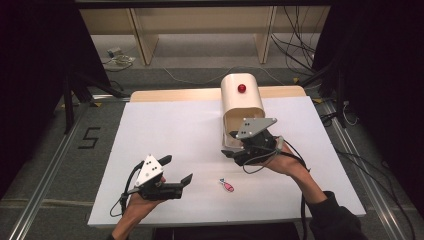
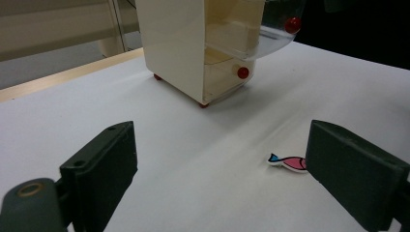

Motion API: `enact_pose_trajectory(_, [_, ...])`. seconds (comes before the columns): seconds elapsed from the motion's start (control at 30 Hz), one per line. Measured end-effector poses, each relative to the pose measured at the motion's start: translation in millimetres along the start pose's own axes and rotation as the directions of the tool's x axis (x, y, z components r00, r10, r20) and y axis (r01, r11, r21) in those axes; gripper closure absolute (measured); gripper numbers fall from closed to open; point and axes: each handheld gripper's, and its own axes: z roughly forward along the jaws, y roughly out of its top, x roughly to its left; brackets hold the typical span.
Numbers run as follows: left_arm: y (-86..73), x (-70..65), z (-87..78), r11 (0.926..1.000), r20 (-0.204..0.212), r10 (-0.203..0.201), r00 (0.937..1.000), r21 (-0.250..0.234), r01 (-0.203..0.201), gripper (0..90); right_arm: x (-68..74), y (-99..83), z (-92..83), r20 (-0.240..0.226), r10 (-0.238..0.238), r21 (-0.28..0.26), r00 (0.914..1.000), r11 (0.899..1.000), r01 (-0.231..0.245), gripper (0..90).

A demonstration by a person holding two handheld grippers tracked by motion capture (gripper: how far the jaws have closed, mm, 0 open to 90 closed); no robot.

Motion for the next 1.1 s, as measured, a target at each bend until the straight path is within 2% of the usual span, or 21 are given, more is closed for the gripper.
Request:
enact_pose_trajectory(0.73, [0.2,0.5,-0.6,1.0000,-0.004,-0.001,1.0000,-0.004,0.001,11.0,23.6,-8.3,21.7,-0.045,-0.036,0.068,0.9983,0.997,0.039,36.1])
enact_pose_trajectory(1.1, [0.1,0.6,-0.6,1.0000,-0.004,-0.003,1.0000,-0.003,0.003,11.0,28.3,-11.9,30.6,-0.057,-0.037,0.092,0.9977,0.995,0.042,35.4])
